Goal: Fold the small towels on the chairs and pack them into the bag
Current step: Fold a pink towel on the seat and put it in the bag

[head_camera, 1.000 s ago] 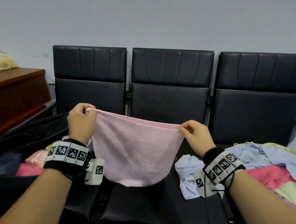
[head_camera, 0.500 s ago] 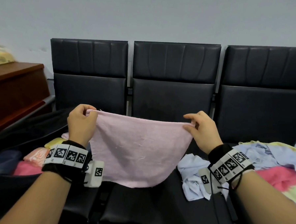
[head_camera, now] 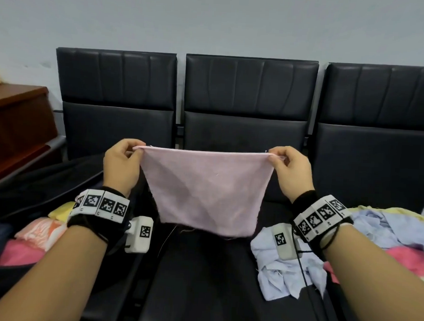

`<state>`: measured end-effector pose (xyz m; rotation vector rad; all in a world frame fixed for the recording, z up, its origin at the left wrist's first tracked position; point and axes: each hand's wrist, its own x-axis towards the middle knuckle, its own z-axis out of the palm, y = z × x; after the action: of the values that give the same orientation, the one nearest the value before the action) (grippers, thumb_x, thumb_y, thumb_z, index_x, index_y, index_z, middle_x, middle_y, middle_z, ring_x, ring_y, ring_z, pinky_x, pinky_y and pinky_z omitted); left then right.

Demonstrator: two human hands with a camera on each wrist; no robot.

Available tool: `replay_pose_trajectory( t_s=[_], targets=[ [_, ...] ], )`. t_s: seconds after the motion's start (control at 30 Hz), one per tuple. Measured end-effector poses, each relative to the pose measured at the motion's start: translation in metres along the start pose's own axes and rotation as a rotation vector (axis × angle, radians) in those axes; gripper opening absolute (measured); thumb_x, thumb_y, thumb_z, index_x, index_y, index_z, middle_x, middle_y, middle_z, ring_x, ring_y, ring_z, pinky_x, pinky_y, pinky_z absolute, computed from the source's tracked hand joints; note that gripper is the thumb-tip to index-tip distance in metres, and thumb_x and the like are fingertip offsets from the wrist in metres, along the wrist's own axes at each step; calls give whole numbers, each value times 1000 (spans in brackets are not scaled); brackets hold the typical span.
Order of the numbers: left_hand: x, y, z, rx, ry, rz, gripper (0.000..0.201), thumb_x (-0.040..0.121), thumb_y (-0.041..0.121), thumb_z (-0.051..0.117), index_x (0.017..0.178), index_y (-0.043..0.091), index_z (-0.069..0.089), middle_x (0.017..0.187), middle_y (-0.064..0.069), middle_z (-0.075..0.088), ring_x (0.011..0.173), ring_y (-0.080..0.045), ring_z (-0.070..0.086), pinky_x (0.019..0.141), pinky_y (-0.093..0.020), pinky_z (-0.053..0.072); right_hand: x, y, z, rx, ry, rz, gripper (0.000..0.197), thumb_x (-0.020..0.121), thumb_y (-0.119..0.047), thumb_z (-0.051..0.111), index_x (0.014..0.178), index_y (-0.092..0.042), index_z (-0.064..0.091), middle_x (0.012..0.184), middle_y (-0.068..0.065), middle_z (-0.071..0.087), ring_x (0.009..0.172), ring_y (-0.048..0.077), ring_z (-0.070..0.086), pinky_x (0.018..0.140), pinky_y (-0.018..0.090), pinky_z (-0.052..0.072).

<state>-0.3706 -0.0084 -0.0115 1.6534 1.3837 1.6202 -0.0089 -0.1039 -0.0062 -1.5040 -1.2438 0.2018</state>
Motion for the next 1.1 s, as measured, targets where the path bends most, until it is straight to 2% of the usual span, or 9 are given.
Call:
replay_pose_trajectory(
  t_s=[0.13, 0.23, 0.4, 0.5, 0.57, 0.67, 0.77, 0.9, 1.1],
  targets=[
    [-15, -10, -4, -32, -50, 8, 14, 91, 10, 58, 91, 17, 70, 91, 3, 72, 86, -9, 66, 78, -21, 51, -23, 9, -9, 60, -68, 4, 9, 91, -15, 63, 90, -23, 68, 100, -13, 71, 95, 1, 65, 84, 17, 49],
    [-38, -27, -6, -19, -142, -67, 15, 88, 3, 58, 87, 13, 69, 90, -6, 71, 89, -19, 65, 85, -35, 50, -55, 30, -14, -23, -174, 35, 12, 91, -15, 64, 82, -23, 65, 85, -5, 70, 80, 9, 63, 73, 23, 49],
    [-84, -52, -10, 144, -308, -273, 15, 66, 16, 54, 66, 15, 69, 73, -6, 68, 82, -25, 62, 78, -35, 47, -109, 70, -13, -122, -445, 238, 14, 91, -8, 65, 77, -13, 62, 61, 3, 65, 59, 19, 64, 65, 37, 56],
    [-107, -73, -11, 278, -475, -384, 17, 76, -3, 58, 66, 1, 71, 67, -13, 65, 76, -27, 61, 73, -34, 46, -133, 86, -13, -65, -579, 371, 16, 92, -3, 63, 77, -6, 59, 58, 8, 62, 53, 25, 65, 57, 36, 57],
    [-117, -88, -11, 302, -551, -454, 21, 78, -9, 57, 64, -1, 70, 62, -11, 63, 70, -24, 57, 69, -32, 44, -140, 93, -11, -64, -610, 405, 16, 93, -4, 63, 78, -4, 58, 62, 10, 61, 49, 24, 66, 52, 36, 57],
    [-125, -104, -9, 307, -571, -530, 27, 79, -10, 57, 58, 4, 66, 51, -3, 59, 61, -22, 54, 60, -28, 42, -142, 100, -4, -112, -598, 403, 15, 92, -7, 64, 77, -6, 60, 65, 10, 62, 51, 24, 66, 52, 36, 58],
    [-124, -115, -3, 287, -546, -538, 21, 82, -7, 55, 66, 1, 68, 65, -11, 64, 72, -24, 58, 73, -35, 49, -135, 108, 6, -117, -531, 387, 15, 90, -8, 65, 76, -11, 63, 65, 7, 62, 52, 16, 62, 52, 34, 58],
    [-117, -127, 12, 287, -431, -509, 18, 83, 1, 55, 79, 10, 70, 86, -11, 71, 88, -29, 64, 88, -41, 51, -114, 122, 24, -128, -352, 350, 18, 87, -12, 69, 75, -25, 68, 66, -1, 68, 52, 13, 63, 54, 30, 58],
    [-97, -157, 41, 306, -336, -458, 18, 88, 1, 53, 93, 6, 70, 91, -11, 69, 92, -33, 63, 86, -42, 52, -80, 149, 58, -181, -249, 362, 26, 89, -12, 67, 79, -36, 63, 78, -5, 69, 69, 18, 68, 69, 36, 59]
  ],
)
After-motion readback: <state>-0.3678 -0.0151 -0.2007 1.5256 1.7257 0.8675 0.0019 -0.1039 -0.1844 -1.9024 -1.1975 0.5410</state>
